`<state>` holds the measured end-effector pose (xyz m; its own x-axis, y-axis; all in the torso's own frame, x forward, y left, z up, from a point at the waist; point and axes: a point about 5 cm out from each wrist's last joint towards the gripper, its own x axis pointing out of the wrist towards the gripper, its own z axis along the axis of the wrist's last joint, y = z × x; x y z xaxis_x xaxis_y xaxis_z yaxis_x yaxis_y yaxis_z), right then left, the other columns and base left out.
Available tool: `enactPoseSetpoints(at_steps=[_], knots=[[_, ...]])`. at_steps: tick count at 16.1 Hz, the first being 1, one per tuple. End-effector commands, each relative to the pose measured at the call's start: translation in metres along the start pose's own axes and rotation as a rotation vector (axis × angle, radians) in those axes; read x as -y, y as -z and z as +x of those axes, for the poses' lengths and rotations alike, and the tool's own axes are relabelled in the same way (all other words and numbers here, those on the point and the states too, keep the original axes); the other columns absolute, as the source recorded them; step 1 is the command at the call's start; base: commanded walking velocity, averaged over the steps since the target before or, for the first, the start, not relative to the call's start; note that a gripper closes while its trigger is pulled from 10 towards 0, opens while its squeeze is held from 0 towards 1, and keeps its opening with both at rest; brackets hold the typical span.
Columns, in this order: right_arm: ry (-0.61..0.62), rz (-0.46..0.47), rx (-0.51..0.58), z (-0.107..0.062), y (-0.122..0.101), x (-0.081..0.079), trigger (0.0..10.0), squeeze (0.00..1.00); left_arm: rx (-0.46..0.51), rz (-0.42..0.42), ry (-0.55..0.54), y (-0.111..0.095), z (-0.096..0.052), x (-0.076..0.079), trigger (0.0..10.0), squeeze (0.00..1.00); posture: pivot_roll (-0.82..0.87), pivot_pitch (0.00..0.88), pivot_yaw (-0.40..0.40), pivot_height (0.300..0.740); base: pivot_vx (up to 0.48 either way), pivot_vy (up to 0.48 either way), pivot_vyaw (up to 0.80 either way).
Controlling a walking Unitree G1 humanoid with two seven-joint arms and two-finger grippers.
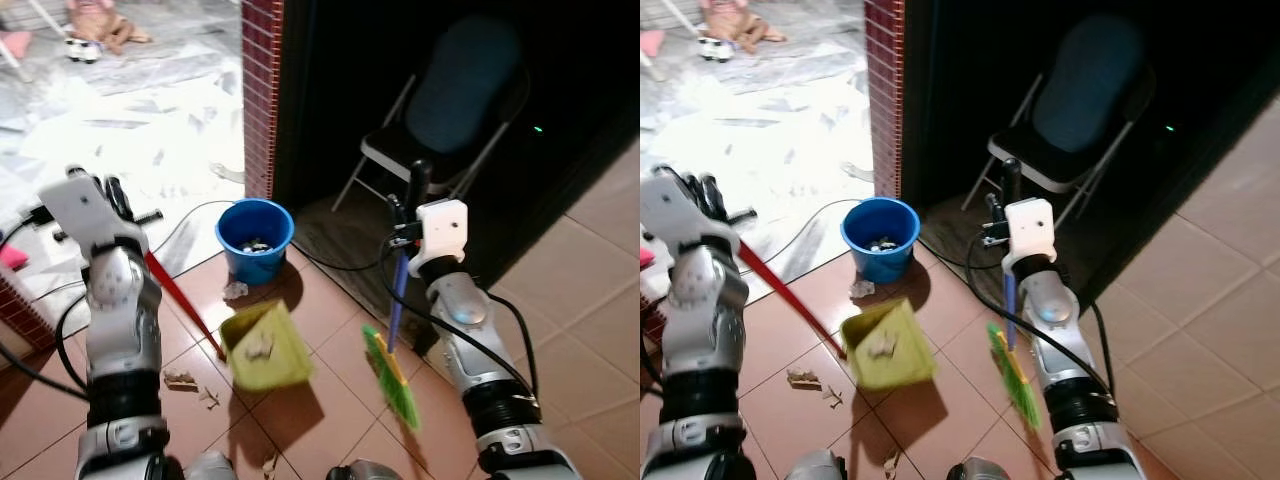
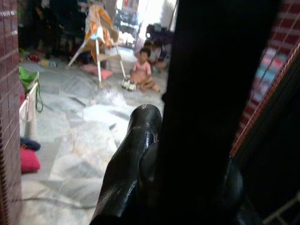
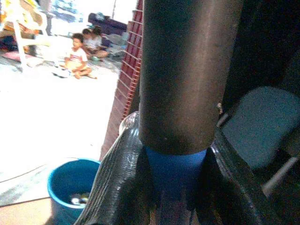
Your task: Sweep floor
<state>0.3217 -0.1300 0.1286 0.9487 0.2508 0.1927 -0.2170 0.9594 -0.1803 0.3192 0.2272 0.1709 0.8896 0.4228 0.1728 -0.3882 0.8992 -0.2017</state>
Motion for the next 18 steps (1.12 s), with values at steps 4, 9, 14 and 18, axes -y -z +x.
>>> enactPoseSetpoints(at_steps=[4, 9, 14, 18], knots=[[-0.015, -0.002, 0.046, 0.001, -0.007, 0.001, 10.0, 0.00, 0.151, -0.067, -0.014, -0.042, 0.012, 0.007, 10.0, 0.00, 0.00, 0.000, -0.098, 0.740, 0.000, 0.000, 0.00], [-0.023, 0.011, 0.040, 0.000, -0.005, -0.003, 10.0, 0.00, 0.222, -0.089, -0.052, -0.069, 0.021, -0.002, 10.0, 0.00, 0.01, 0.000, -0.091, 0.740, 0.000, 0.000, 0.00], [-0.027, 0.012, 0.034, -0.001, -0.002, -0.004, 10.0, 0.00, 0.277, -0.141, -0.014, -0.094, 0.025, 0.007, 10.0, 0.00, 0.02, 0.000, -0.088, 0.740, 0.000, 0.000, 0.00], [-0.028, 0.012, 0.032, -0.001, -0.002, -0.004, 10.0, 0.00, 0.294, -0.145, -0.015, -0.100, 0.029, 0.007, 10.0, 0.00, 0.02, 0.000, -0.088, 0.740, 0.154, 0.000, 0.00]])
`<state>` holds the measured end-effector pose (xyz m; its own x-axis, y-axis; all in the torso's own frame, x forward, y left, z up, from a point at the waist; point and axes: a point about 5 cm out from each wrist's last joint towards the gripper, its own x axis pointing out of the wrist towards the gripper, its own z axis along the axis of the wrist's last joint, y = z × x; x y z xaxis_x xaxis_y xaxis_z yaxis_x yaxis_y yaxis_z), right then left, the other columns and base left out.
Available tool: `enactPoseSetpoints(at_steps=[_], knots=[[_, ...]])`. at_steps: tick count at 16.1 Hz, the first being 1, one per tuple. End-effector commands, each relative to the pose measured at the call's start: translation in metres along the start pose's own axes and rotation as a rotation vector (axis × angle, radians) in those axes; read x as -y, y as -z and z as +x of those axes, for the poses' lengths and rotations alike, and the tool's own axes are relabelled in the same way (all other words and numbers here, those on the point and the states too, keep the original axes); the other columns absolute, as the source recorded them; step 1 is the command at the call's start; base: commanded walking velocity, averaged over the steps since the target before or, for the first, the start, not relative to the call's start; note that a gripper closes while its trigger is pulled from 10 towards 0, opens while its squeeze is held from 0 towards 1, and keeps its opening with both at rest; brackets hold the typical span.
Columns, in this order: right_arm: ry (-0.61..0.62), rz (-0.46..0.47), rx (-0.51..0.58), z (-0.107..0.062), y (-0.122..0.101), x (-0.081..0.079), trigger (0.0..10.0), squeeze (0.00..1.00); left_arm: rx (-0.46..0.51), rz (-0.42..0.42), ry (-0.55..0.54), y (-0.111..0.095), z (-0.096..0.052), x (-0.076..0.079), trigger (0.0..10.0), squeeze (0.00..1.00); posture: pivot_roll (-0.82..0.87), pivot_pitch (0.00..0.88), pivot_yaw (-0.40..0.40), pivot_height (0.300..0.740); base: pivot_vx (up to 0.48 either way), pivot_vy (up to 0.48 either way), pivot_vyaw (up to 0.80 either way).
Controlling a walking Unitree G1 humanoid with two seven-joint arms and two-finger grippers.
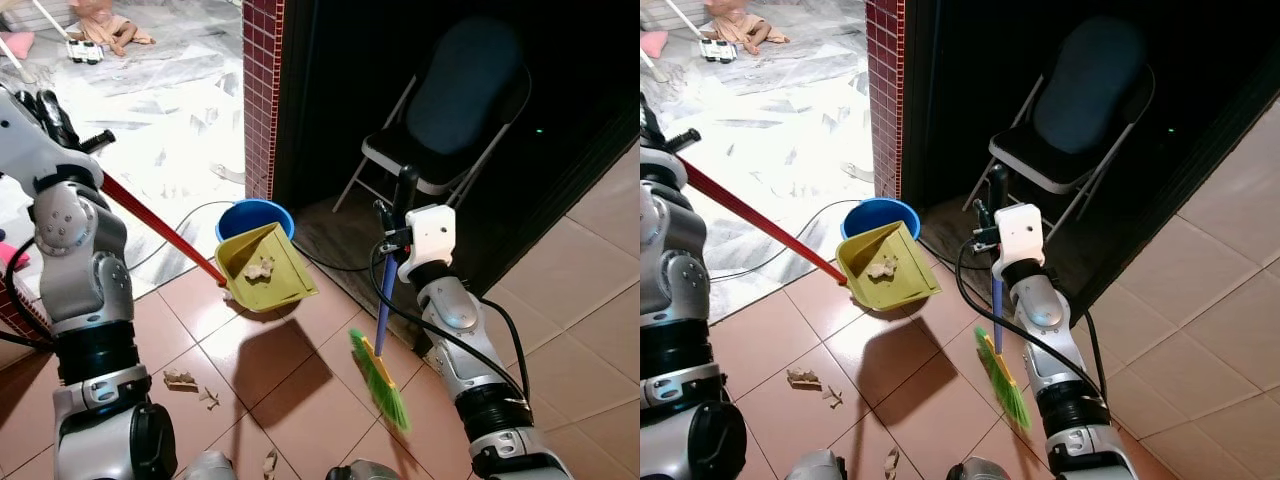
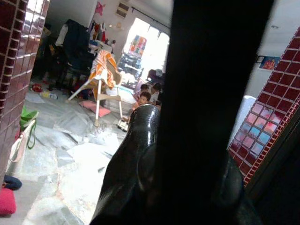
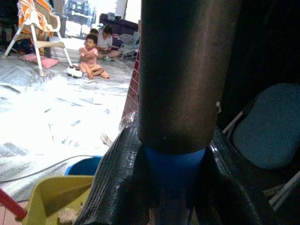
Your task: Sweep floor
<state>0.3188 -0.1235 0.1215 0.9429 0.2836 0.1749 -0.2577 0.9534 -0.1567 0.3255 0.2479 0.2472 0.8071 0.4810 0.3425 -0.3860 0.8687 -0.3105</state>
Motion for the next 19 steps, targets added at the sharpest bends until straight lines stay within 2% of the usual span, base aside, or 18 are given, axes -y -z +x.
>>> enactPoseSetpoints(at_steps=[1, 8, 12, 16, 19], knots=[[0.007, -0.019, 0.044, 0.001, -0.007, 0.003, 10.0, 0.00, 0.103, -0.042, 0.029, -0.025, 0.006, 0.010, 10.0, 0.00, 0.02, 0.000, -0.083, 0.740, 0.435, 0.000, 0.00], [-0.021, -0.030, 0.051, 0.000, -0.007, -0.002, 10.0, 0.00, 0.087, -0.042, 0.036, -0.021, 0.005, 0.009, 10.0, 0.00, 0.01, 0.001, -0.085, 0.740, 0.472, 0.000, 0.00], [-0.042, -0.033, 0.064, 0.000, -0.009, -0.004, 10.0, 0.00, 0.098, -0.005, 0.063, -0.020, 0.003, 0.014, 10.0, 0.00, 0.01, 0.002, -0.085, 0.740, 0.464, 0.000, 0.72], [-0.060, -0.031, 0.072, 0.000, -0.010, -0.007, 10.0, 0.00, 0.104, -0.004, 0.060, -0.021, 0.003, 0.016, 10.0, 0.00, 0.01, 0.001, -0.089, 0.740, 0.458, 0.000, 0.62], [-0.064, -0.019, 0.072, 0.000, -0.009, -0.008, 10.0, 0.00, 0.121, 0.005, 0.062, -0.024, 0.004, 0.017, 10.0, 0.00, 0.02, 0.001, -0.087, 0.740, 0.454, 0.000, 0.16]])
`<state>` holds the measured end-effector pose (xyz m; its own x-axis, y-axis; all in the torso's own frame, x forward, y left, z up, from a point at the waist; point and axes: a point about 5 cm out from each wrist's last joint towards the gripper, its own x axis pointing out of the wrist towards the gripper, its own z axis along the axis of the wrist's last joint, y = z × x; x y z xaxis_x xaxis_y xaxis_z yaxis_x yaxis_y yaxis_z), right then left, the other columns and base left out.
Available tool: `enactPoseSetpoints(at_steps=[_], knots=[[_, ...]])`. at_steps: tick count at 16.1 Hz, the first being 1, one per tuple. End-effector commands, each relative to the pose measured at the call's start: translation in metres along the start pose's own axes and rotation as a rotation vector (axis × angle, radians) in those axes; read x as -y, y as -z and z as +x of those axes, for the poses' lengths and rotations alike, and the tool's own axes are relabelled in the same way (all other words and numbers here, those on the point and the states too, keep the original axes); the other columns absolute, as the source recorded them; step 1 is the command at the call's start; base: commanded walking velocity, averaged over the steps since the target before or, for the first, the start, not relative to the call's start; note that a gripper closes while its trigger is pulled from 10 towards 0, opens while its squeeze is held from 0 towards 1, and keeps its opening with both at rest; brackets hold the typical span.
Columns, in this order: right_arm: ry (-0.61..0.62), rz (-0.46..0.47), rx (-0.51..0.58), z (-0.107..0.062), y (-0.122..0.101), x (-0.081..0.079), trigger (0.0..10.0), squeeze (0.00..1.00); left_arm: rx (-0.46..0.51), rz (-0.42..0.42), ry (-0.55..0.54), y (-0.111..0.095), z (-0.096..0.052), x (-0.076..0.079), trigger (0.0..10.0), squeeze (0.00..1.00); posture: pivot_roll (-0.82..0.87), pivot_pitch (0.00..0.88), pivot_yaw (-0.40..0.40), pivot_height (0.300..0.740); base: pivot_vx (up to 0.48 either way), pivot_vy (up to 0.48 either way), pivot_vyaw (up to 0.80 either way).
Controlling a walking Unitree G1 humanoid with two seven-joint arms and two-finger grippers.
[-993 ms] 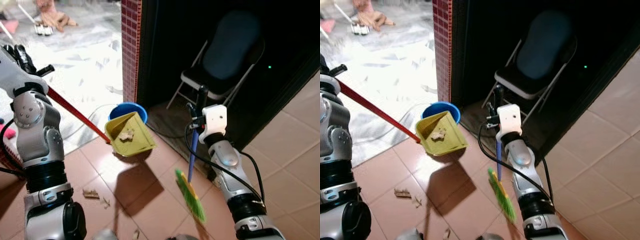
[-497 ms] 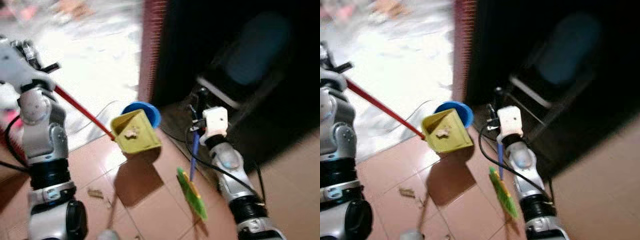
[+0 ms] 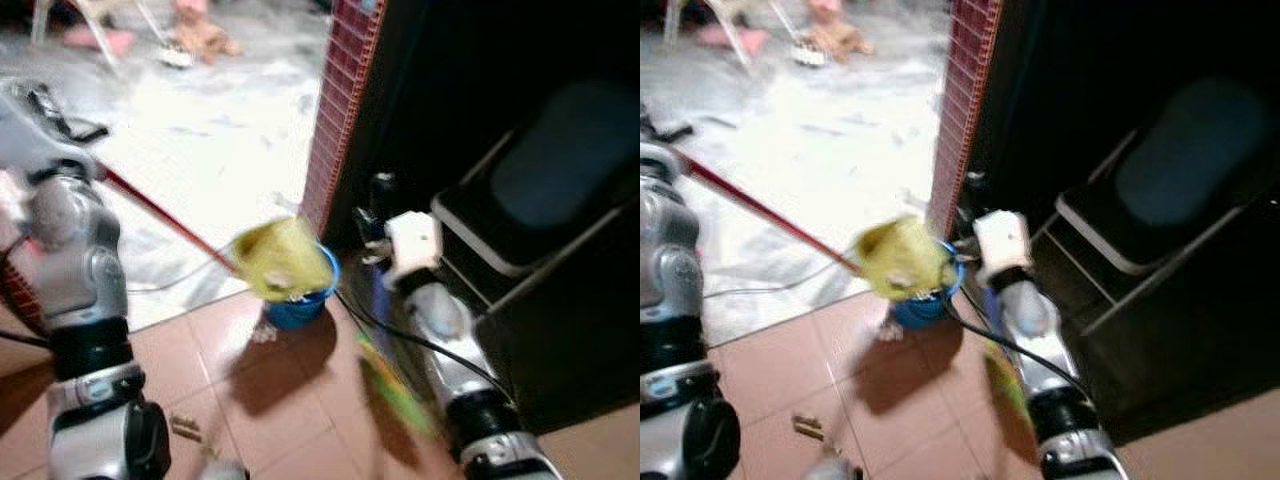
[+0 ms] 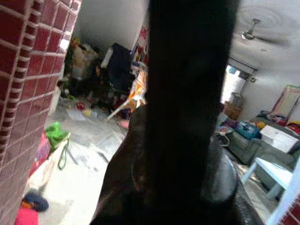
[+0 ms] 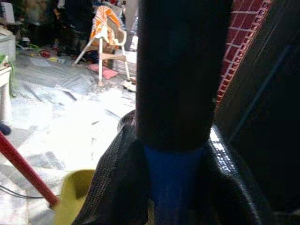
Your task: Sweep floor
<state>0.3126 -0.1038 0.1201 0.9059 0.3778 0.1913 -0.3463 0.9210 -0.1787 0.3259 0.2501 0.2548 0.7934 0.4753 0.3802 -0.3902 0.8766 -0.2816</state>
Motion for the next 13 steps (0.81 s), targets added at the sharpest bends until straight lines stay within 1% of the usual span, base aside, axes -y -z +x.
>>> enactPoseSetpoints(at_steps=[1, 6, 7, 11, 12, 13], knots=[[0.031, -0.015, 0.038, -0.001, -0.007, 0.012, 10.0, 0.00, 0.096, -0.010, 0.054, -0.019, 0.001, 0.017, 10.0, 0.00, 0.02, 0.000, -0.087, 0.740, 0.450, 0.000, 0.00], [0.028, -0.013, 0.038, 0.000, -0.007, 0.011, 10.0, 0.00, 0.096, 0.002, 0.069, -0.018, -0.001, 0.021, 10.0, 0.00, 0.02, 0.000, -0.087, 0.740, 0.436, 0.000, 0.00], [0.027, -0.011, 0.038, 0.000, -0.007, 0.011, 10.0, 0.00, 0.099, 0.008, 0.081, -0.017, -0.002, 0.024, 10.0, 0.00, 0.02, 0.000, -0.087, 0.740, 0.000, 0.000, 0.00], [0.026, -0.007, 0.038, 0.000, -0.006, 0.011, 10.0, 0.00, 0.131, 0.075, 0.126, -0.013, -0.006, 0.031, 10.0, 0.00, 0.02, 0.000, -0.085, 0.740, 0.000, 0.000, 0.00], [0.028, -0.008, 0.037, 0.000, -0.006, 0.011, 10.0, 0.00, 0.122, 0.066, 0.126, -0.011, -0.007, 0.032, 10.0, 0.00, 0.02, 0.000, -0.083, 0.740, 0.000, 0.000, 0.00], [0.030, -0.008, 0.035, -0.001, -0.005, 0.011, 10.0, 0.00, 0.120, 0.052, 0.151, -0.008, -0.010, 0.037, 10.0, 0.00, 0.02, 0.000, -0.083, 0.740, 0.000, 0.000, 0.00]])
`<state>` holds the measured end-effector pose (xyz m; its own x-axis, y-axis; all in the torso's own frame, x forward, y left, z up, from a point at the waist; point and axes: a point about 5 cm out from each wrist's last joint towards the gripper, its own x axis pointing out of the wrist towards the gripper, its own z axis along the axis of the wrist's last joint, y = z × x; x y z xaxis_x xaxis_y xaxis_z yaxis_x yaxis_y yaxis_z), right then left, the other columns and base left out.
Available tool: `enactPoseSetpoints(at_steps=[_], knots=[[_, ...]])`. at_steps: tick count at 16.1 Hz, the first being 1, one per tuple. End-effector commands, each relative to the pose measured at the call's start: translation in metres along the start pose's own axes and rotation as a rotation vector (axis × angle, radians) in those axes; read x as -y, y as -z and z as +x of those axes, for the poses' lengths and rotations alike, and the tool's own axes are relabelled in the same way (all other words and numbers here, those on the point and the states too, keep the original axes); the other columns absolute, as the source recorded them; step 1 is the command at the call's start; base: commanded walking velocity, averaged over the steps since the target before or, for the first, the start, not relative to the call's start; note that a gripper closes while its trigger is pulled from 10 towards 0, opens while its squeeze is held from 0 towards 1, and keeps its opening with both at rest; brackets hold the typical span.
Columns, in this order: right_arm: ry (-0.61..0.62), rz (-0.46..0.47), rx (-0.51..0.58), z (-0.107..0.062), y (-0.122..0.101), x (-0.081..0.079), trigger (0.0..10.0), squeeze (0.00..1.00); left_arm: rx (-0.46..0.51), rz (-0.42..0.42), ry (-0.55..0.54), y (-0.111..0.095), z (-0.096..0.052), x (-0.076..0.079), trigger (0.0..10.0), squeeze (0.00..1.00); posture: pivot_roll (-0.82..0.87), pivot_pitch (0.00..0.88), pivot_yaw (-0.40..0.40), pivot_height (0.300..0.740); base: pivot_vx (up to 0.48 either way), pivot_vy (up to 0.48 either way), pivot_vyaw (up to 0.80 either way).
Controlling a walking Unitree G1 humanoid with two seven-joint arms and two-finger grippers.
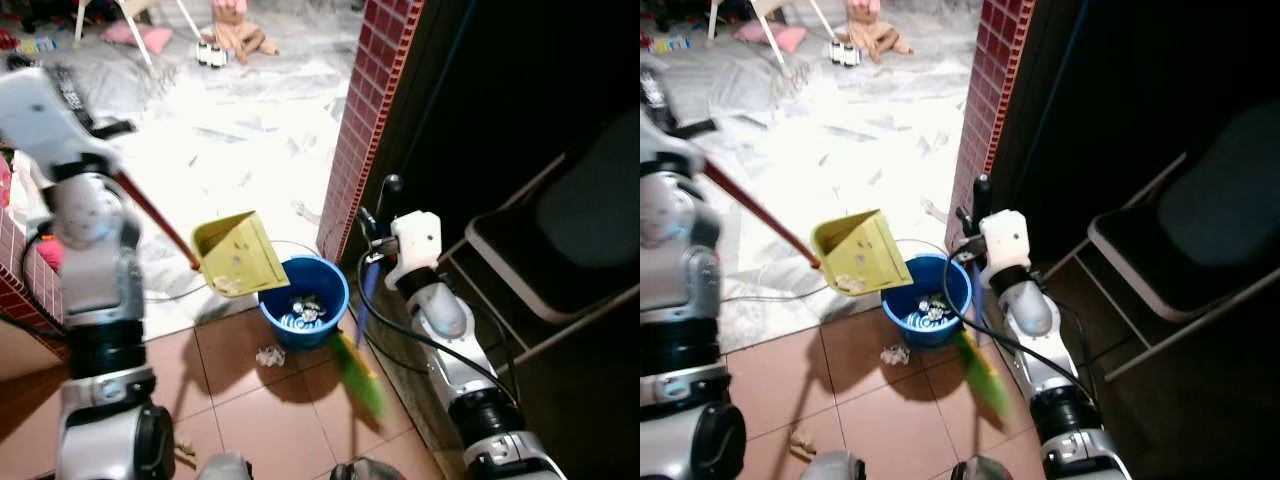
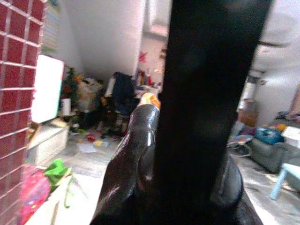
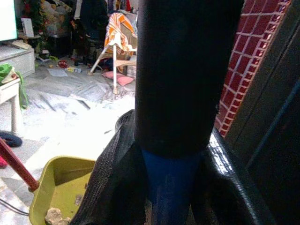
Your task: Sweep floor
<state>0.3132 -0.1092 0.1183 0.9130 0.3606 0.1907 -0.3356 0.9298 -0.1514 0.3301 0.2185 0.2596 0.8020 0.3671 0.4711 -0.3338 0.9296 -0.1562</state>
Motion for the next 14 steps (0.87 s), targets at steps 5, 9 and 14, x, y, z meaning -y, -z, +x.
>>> enactPoseSetpoints(at_steps=[5, 9, 14], knots=[[0.017, -0.037, 0.036, 0.001, -0.008, 0.007, 10.0, 0.00, 0.061, -0.052, 0.095, -0.006, -0.004, 0.025, 10.0, 0.00, 0.02, 0.000, -0.083, 0.740, 0.000, 0.000, 0.00], [0.025, -0.041, 0.036, 0.002, -0.007, 0.007, 10.0, 0.00, 0.063, -0.058, 0.285, -0.003, -0.015, 0.051, 10.0, 0.00, 0.02, 0.003, -0.077, 0.740, 0.000, 0.000, 0.00], [0.037, -0.049, 0.032, 0.002, -0.007, 0.009, 10.0, 0.00, 0.089, -0.024, 0.766, 0.001, -0.062, 0.105, 10.0, 0.00, 0.02, 0.006, -0.075, 0.740, 0.000, 0.000, 0.00]])
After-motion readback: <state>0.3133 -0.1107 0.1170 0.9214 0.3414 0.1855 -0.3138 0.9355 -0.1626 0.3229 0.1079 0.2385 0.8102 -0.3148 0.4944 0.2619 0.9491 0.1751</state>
